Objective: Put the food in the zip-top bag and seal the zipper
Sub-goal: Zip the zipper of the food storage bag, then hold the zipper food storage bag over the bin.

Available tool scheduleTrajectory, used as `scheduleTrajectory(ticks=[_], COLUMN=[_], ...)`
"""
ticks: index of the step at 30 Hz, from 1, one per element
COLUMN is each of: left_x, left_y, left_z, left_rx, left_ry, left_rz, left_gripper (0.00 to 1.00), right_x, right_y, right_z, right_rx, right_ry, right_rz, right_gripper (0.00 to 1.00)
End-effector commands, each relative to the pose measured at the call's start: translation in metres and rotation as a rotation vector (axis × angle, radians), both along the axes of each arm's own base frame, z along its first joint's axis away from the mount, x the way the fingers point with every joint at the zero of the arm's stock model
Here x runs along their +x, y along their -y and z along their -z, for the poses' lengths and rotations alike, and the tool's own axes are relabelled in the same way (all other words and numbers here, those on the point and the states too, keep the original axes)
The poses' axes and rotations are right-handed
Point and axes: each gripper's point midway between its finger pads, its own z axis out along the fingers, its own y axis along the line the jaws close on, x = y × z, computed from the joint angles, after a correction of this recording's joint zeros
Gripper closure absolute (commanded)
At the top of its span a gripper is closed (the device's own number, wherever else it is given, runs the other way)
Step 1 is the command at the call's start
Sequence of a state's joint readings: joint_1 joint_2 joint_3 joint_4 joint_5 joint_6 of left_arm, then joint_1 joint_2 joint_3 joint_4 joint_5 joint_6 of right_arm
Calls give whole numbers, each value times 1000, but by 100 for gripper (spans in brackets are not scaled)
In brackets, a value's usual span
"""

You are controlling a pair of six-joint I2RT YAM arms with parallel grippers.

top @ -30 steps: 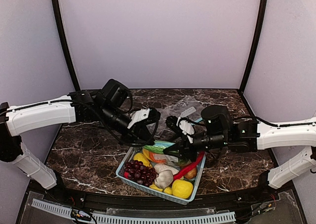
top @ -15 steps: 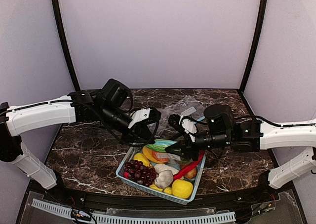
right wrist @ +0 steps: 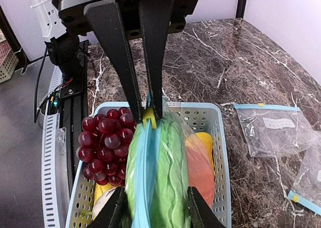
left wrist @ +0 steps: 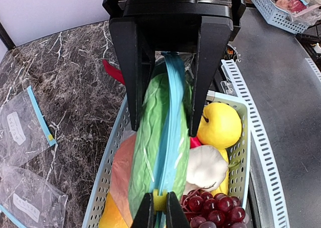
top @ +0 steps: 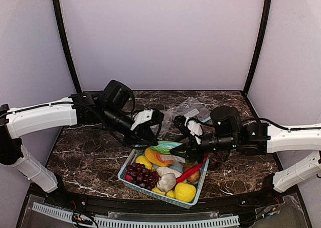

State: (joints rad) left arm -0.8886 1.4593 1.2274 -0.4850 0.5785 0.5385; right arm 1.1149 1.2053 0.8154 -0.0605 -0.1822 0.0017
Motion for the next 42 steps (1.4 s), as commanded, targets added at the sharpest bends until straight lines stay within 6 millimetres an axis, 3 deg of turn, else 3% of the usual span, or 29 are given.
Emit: scheduleTrajectory(ticks=[1, 6, 8, 13, 16, 20, 22, 31, 42], left_x=[25, 11, 0, -28, -31, -34, -35, -40, -41], left_y=[-72, -51, -39, -14, -10, -8, -7, 1, 5], left_z=[52, 38, 34, 31, 36, 41, 41, 25, 19], left_rx=[307, 232, 216, 216, 227, 240, 237, 176, 156], left_ry=[-19, -102, -124, -175, -193, -198, -203, -223, -235], left_rz=[-222, -149, -102, 12, 29, 36, 39, 63, 76], left_gripper=[99, 99, 100, 99, 99, 99, 99, 99, 99], right_x=[-22, -27, -30, -33, -32, -30, -26, -15, -14], right_y=[29, 19, 12, 0, 1, 4, 4, -13, -31], right_z=[24, 14, 11, 17, 19, 9, 4, 5, 6], right_rx=[-107, -48, -11, 11, -2, 3, 10, 11, 9], right_ry=[-86, -124, -147, -183, -182, -159, -144, -103, -94], right_rz=[-24, -51, -73, -90, -83, -73, -56, -61, -113], right_gripper=[100, 100, 95, 58, 38, 27, 29, 60, 74])
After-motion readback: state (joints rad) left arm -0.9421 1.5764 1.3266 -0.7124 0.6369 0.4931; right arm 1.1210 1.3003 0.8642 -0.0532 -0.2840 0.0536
